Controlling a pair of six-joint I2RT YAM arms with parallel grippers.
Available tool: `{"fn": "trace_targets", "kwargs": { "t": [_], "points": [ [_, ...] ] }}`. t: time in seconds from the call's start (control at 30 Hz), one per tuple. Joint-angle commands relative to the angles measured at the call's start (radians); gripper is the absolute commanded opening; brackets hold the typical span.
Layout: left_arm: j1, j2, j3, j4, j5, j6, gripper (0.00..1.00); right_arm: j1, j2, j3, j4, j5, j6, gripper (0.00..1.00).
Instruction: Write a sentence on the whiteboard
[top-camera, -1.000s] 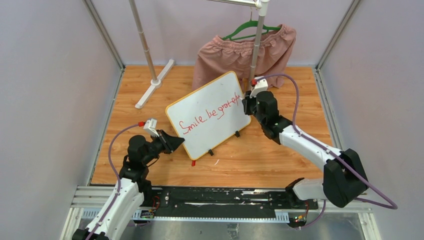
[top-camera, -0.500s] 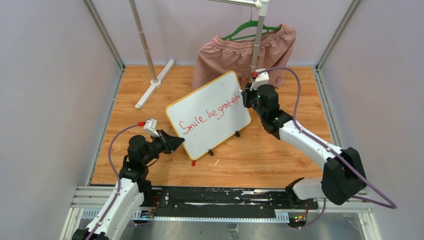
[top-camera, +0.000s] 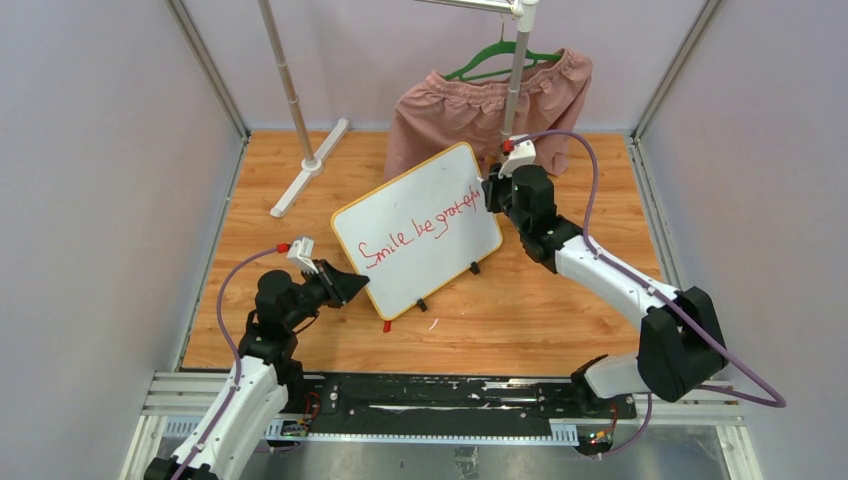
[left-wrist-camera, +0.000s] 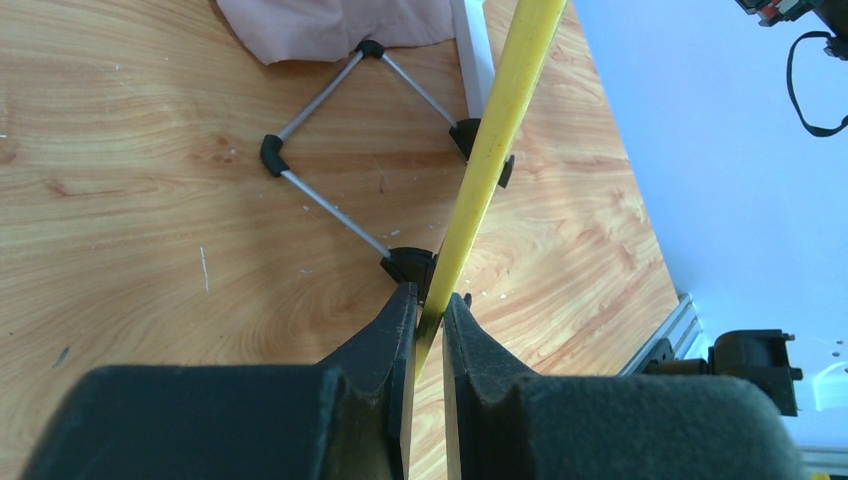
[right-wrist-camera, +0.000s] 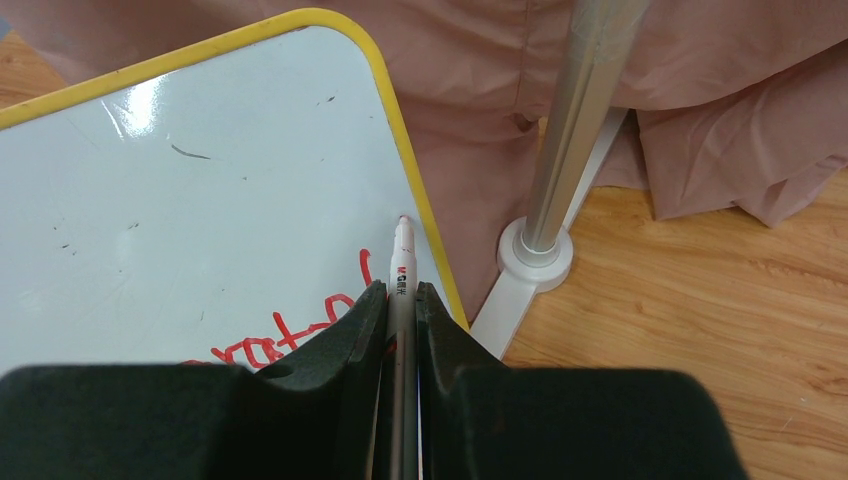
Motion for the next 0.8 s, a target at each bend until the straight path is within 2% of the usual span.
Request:
{"fn": "trace_targets", "kwargs": {
  "t": [0.0,0.77],
  "points": [
    [-0.008,0.002,0.019,-0.04,-0.005,0.006,0.0,-0.014,0.007,0.013,0.026,-0.017,0.001,0.0],
    [-0.008,0.0,0.019,-0.04,-0.006,0.006,0.0,-0.014,-0.041,-0.111,0.032,-0.004,0.031,0.0]
  ]
}}
